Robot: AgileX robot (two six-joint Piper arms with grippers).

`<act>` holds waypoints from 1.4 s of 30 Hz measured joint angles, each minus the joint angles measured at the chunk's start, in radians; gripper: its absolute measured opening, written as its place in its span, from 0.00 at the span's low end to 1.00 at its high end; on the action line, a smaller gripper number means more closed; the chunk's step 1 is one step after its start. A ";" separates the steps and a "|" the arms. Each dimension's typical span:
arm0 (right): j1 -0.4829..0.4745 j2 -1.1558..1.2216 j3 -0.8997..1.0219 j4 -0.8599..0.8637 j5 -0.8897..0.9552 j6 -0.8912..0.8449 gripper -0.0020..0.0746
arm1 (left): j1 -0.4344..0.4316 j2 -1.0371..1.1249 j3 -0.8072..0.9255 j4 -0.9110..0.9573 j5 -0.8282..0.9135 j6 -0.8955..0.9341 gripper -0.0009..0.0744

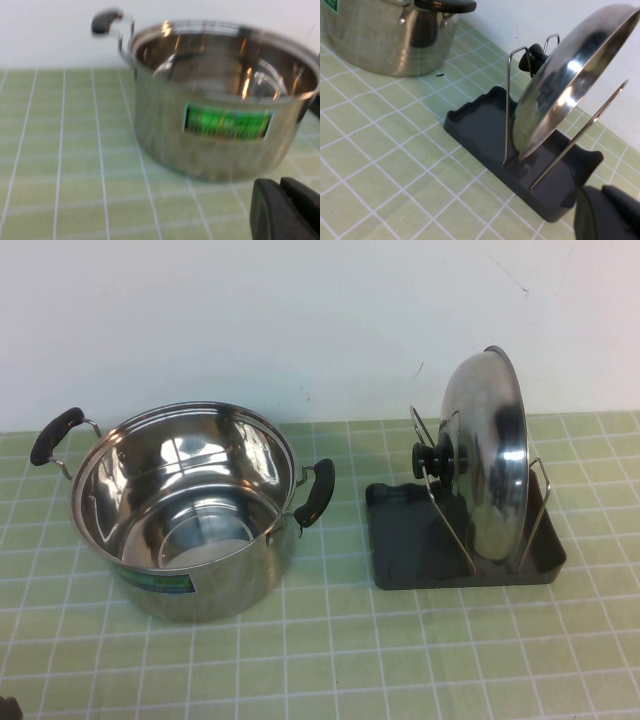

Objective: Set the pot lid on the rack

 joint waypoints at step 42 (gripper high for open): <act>0.013 0.000 0.000 0.002 -0.008 0.000 0.03 | 0.056 -0.013 0.076 -0.008 0.032 -0.009 0.01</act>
